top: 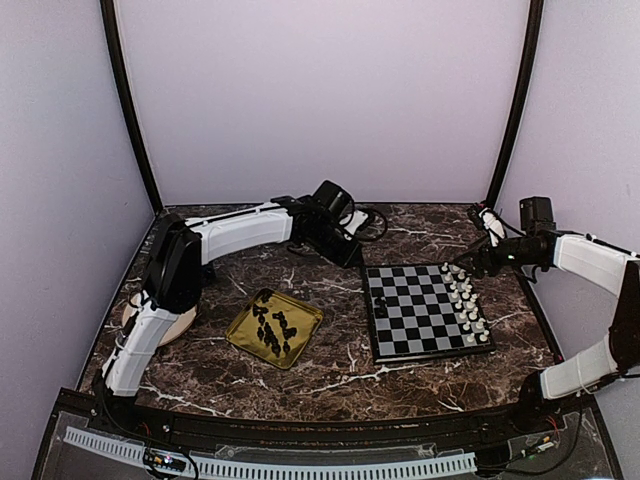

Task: Set up the chess pieces on the board
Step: Place the rook at h8.

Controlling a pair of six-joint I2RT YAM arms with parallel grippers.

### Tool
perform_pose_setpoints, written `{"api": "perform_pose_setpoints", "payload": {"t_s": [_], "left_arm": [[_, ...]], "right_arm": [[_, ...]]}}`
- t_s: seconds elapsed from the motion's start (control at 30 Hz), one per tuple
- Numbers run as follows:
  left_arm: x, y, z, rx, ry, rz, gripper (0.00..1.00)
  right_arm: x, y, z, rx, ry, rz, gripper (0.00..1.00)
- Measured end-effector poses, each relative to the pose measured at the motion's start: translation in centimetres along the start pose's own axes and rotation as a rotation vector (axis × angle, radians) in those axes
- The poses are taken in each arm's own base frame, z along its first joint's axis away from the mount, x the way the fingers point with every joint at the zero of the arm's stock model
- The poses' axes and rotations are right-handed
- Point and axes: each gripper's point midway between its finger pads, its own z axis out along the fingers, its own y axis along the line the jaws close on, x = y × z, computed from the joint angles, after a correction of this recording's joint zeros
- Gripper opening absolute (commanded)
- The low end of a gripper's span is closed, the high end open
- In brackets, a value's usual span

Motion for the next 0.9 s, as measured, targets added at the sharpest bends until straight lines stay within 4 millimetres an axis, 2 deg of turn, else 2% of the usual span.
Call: {"api": "perform_pose_setpoints", "payload": {"t_s": [0.2,0.4,0.9], "left_arm": [[0.0,-0.9,2.2,0.014,-0.012,-0.002,0.08],[0.1,-0.9,3.5,0.009,-0.02,-0.019,0.08],[-0.4,-0.1,4.0,-0.028,-0.043,-0.045,0.1]], "right_arm": [[0.0,0.0,0.0,0.0,0.0,0.0,0.71],[0.0,0.0,0.0,0.0,0.0,0.0,0.71],[0.0,0.0,0.0,-0.001,0.0,-0.004,0.71]]}}
